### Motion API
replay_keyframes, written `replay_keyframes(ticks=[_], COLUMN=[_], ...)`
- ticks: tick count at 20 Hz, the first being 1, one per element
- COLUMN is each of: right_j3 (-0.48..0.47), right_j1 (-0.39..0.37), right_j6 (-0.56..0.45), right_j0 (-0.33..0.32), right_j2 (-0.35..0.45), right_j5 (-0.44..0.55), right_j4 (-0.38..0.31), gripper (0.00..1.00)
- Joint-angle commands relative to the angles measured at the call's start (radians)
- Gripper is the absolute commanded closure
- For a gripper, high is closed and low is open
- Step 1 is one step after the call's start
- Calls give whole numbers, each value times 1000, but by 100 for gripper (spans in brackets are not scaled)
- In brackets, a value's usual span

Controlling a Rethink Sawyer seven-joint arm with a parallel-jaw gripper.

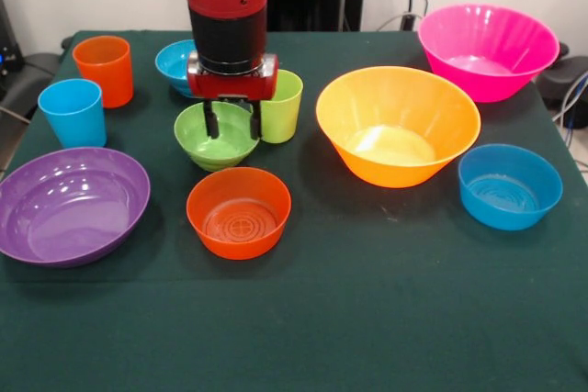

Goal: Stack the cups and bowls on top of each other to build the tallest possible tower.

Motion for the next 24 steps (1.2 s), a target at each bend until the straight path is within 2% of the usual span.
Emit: replay_keyframes(ticks=[1, 8, 24], right_j3=[25, 1, 22], right_j1=[35, 52, 16], right_j6=[74, 87, 88], right_j0=[-12, 16, 9], right_j2=[120, 82, 91], right_j5=[-54, -36, -41], right_j4=[10, -7, -2], gripper=[0, 0, 0])
